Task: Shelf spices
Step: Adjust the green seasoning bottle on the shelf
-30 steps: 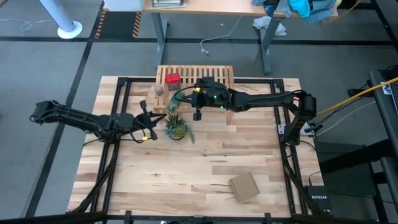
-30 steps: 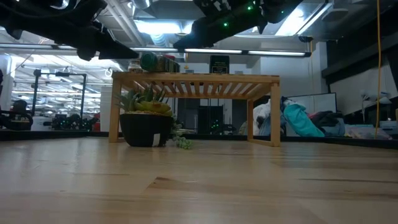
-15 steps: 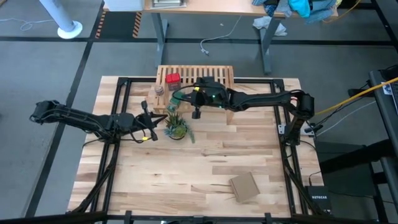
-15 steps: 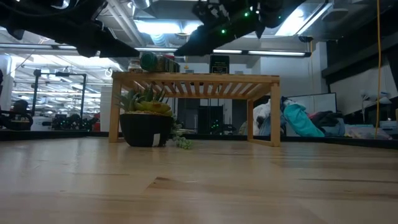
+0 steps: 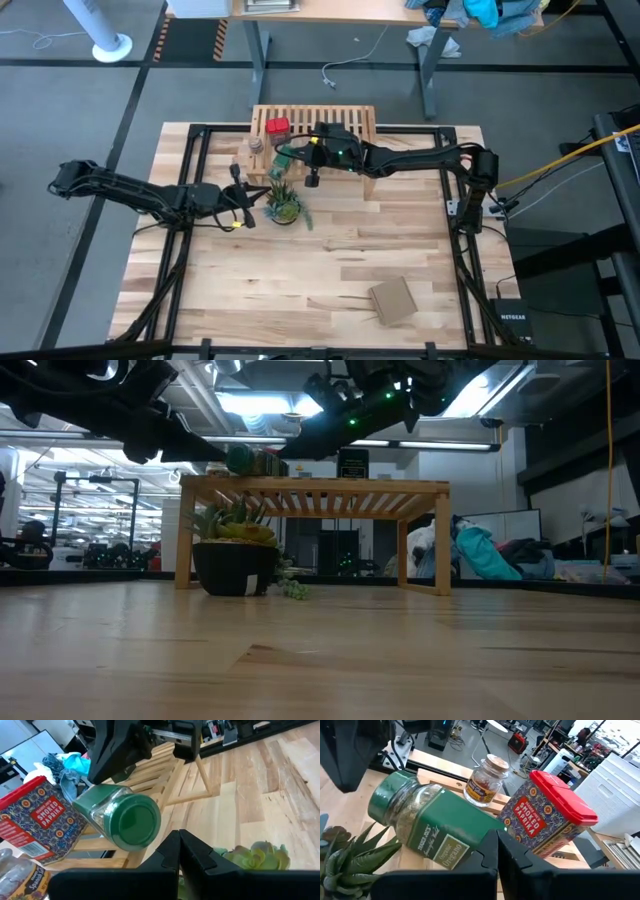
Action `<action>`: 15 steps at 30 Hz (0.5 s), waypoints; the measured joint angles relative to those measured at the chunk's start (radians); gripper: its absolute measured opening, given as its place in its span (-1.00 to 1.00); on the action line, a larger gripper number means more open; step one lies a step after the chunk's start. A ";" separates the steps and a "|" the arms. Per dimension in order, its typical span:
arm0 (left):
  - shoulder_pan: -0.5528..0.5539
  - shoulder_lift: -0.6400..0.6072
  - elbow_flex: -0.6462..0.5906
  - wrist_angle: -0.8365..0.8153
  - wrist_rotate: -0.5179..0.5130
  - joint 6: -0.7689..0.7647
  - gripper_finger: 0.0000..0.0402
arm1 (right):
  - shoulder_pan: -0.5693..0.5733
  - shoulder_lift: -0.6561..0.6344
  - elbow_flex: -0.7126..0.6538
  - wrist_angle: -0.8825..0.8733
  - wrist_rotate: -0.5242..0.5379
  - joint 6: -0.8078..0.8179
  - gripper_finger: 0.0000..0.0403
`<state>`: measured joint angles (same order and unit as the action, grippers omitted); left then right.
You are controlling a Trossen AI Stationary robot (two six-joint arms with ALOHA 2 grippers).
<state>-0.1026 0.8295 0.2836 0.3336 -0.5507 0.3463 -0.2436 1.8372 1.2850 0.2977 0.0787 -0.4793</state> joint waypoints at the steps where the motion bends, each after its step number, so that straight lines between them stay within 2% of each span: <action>1: 0.001 0.006 0.000 0.000 -0.001 0.001 -1.00 | 0.000 0.000 0.000 0.000 0.009 0.000 -0.99; 6: 0.005 0.020 0.000 0.015 -0.003 0.000 -1.00 | 0.000 0.000 0.000 0.010 0.061 -0.001 -0.99; 15: 0.045 0.056 0.000 0.084 -0.003 0.021 -1.00 | 0.000 0.000 0.000 0.037 0.061 -0.001 -0.99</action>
<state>-0.0573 0.8851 0.2836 0.4171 -0.5534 0.3672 -0.2432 1.8370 1.2846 0.3344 0.1394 -0.4808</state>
